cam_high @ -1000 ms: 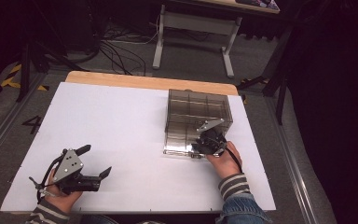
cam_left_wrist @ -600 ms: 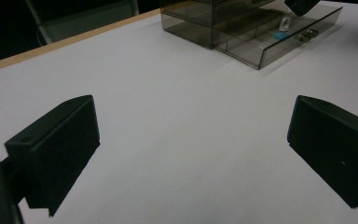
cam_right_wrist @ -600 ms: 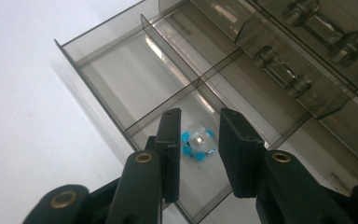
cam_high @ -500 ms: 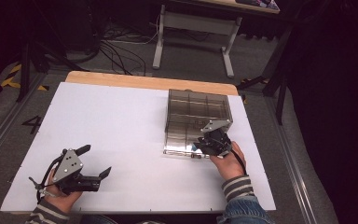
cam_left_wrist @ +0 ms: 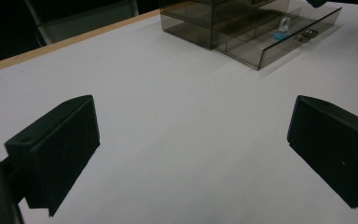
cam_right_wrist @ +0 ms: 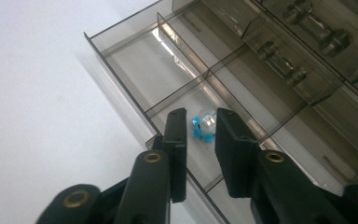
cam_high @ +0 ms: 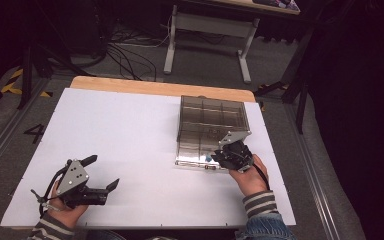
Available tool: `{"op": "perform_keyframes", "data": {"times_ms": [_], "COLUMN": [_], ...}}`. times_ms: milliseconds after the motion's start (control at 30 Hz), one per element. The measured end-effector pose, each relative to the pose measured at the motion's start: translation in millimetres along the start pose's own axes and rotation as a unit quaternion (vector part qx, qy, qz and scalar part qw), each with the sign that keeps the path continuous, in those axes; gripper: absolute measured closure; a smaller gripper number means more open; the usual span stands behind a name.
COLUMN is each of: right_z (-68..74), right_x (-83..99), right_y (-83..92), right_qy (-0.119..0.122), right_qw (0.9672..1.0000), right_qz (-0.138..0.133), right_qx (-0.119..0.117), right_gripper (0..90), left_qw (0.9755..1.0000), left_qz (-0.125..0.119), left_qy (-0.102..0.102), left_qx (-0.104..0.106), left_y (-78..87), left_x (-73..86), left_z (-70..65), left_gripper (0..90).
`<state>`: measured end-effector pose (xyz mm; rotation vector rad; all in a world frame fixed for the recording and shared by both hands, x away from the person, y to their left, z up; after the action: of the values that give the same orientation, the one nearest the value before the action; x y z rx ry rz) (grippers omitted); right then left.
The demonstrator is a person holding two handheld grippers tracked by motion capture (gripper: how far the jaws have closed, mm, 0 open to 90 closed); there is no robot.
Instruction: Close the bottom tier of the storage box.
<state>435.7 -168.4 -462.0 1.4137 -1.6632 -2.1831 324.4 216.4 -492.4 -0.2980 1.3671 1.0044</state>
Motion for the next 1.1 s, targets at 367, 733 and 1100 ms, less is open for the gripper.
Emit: {"op": "perform_keyframes", "data": {"times_ms": [367,733,1100], "right_z": [2.2,2.7,-2.7], "right_x": [9.4,22.7,39.5], "right_y": [7.6,5.7,-1.6], "right_qy": [0.014,0.02,0.01], "right_qw": [0.9996,0.9983,0.9951], "right_qz": [0.023,0.054,0.098], "right_qx": [-0.001,-0.003,-0.005], "right_gripper": [90.0,90.0,90.0], "left_qw": [1.0,1.0,1.0], "left_qz": [0.0,0.001,0.002], "left_qy": [0.001,0.002,0.0], "left_qx": [0.001,0.002,0.002], "left_y": [-0.3,-0.6,-1.2], "left_x": [-0.3,-0.1,-0.2], "left_z": [-0.6,-0.5,-0.7], "left_gripper": [2.8,2.9,2.9]}}
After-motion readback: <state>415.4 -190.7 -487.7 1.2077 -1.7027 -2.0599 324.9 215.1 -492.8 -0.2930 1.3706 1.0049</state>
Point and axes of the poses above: each handheld gripper's, and its own axes: y roughly backward along the jaws, x roughly out of its underside, z roughly to its left, the point moved 5 cm from there along -y, roughly forward along the jaws, and after that the axes turned 11 degrees about -y, right-handed, at the moved point
